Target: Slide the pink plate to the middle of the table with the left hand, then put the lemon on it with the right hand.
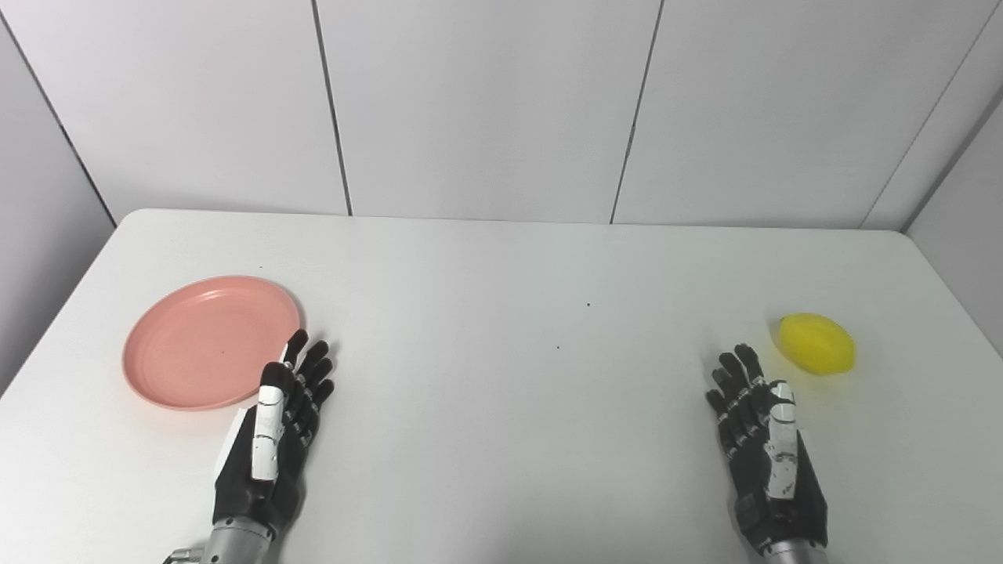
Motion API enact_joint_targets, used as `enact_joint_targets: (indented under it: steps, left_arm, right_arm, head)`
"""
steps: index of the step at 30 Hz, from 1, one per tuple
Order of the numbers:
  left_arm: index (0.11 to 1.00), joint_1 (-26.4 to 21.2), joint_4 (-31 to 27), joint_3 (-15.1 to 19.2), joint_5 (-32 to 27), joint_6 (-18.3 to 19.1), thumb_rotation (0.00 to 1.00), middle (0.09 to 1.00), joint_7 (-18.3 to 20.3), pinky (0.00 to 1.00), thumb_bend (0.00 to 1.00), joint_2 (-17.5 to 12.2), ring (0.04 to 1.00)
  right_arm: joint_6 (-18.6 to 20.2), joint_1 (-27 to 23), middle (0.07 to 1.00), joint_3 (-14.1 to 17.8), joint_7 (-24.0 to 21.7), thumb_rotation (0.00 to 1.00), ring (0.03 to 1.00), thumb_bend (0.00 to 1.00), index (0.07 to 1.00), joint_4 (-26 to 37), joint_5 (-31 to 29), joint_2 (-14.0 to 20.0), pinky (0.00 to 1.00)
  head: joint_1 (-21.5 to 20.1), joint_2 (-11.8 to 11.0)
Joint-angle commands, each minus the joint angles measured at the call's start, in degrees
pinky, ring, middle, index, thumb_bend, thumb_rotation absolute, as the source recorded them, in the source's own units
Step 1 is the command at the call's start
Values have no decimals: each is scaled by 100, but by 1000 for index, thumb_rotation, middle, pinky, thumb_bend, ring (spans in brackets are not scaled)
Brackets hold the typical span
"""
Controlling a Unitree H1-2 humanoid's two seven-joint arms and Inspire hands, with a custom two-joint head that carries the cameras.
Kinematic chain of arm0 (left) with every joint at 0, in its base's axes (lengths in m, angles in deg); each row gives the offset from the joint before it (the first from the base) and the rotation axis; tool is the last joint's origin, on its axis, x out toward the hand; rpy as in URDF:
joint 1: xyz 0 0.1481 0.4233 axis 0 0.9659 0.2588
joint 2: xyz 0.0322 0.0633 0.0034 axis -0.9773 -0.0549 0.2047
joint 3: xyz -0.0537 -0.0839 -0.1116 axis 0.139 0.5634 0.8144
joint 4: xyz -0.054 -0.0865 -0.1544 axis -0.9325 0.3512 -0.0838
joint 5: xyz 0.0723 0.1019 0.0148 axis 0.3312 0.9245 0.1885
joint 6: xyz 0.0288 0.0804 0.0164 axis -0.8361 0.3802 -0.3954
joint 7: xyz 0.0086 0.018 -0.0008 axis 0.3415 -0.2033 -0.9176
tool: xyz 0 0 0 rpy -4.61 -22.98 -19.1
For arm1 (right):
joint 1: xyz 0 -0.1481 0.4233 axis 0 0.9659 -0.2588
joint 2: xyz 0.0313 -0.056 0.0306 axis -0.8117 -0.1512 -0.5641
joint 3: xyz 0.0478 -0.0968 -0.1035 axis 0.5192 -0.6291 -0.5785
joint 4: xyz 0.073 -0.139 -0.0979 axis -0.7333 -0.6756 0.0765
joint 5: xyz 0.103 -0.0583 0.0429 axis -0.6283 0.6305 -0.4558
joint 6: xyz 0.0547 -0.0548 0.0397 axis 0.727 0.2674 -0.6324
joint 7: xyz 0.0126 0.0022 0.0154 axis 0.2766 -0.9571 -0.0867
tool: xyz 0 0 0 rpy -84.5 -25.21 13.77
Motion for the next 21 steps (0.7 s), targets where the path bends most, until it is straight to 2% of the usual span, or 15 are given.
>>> enact_joint_targets:
  steps: [1, 2, 3, 5, 7, 9, 10, 11, 13, 14, 15, 16, 17, 19, 21]
  left_arm:
    - [1000, 329, -90, -7, -93, -158, 1000, 981, 125, 1000, 748, -215, 999]
    - [1000, 353, -63, -17, -87, -214, 1000, 982, 159, 1000, 748, -207, 1000]
    - [1000, 369, -27, -25, -51, -264, 1000, 981, 168, 1000, 752, -188, 998]
    - [1000, 365, 18, -29, -6, -290, 1000, 977, 170, 1000, 765, -161, 992]
    - [1000, 370, 18, -45, -3, -268, 1000, 981, 152, 1000, 784, -115, 998]
    - [1000, 402, 20, -71, 3, -290, 1000, 985, 158, 1000, 788, -95, 998]
    - [1000, 419, 46, -77, 2, -325, 1000, 984, 174, 1000, 787, -102, 995]
    - [1000, 429, 66, -80, -1, -350, 1000, 981, 183, 1000, 781, -110, 993]
    - [1000, 419, 99, -66, -77, -379, 1000, 985, 205, 1000, 772, -114, 996]
    - [1000, 391, 71, -57, -70, -354, 1000, 985, 174, 1000, 768, -111, 997]
    - [1000, 359, 45, -39, -68, -338, 1000, 982, 147, 1000, 768, -110, 995]
    - [1000, 327, 42, -13, -84, -333, 1000, 983, 138, 1000, 764, -119, 994]
    - [1000, 300, 62, 16, -109, -316, 1000, 985, 136, 1000, 757, -131, 998]
    - [1000, 262, 184, 45, -113, -381, 1000, 989, 173, 1000, 752, -162, 1000]
    - [1000, 217, 311, 52, -85, -460, 1000, 989, 196, 1000, 743, -178, 1000]
  right_arm:
    - [103, 88, 948, -60, -23, 995, 974, 755, 953, 27, 9, -44, 1000]
    - [45, 107, 949, -74, -55, 998, 977, 744, 955, -19, 11, -40, 1000]
    - [-27, 128, 952, -89, -89, 999, 980, 737, 958, -76, 33, -25, 1000]
    - [-92, 150, 959, -89, -139, 1000, 987, 729, 965, -129, 29, 0, 1000]
    - [-92, 179, 961, -67, -156, 1000, 985, 727, 961, -118, 10, 11, 1000]
    - [-97, 215, 965, -57, -179, 1000, 985, 742, 965, -115, -6, 7, 1000]
    - [-140, 226, 972, -59, -196, 1000, 993, 744, 971, -151, -6, -5, 1000]
    - [-173, 232, 974, -59, -209, 1000, 998, 741, 973, -178, -6, -16, 1000]
    - [-265, 226, 976, -59, -253, 1000, 998, 725, 975, -251, 4, -14, 1000]
    - [-227, 205, 974, -47, -221, 1000, 994, 720, 974, -241, 27, -18, 1000]
    - [-179, 181, 967, -38, -185, 1000, 986, 724, 970, -224, 48, -25, 1000]
    - [-140, 157, 966, -37, -159, 1000, 983, 729, 972, -214, 61, -35, 1000]
    - [-149, 130, 964, -43, -153, 1000, 981, 735, 974, -247, 78, -46, 1000]
    - [-283, 81, 962, -76, -200, 1000, 982, 735, 974, -396, 130, -54, 1000]
    - [-383, 39, 961, -90, -238, 1000, 982, 730, 972, -521, 164, -62, 1000]
  head:
    - [138, -286]
    - [138, -286]
    - [94, -432]
    - [-32, -345]
    - [159, -334]
    - [146, -407]
    - [85, -532]
    - [85, -532]
    - [87, -479]
    - [73, -299]
    - [21, -253]
    - [-20, -294]
    - [-38, -426]
    - [14, -607]
    - [49, -633]
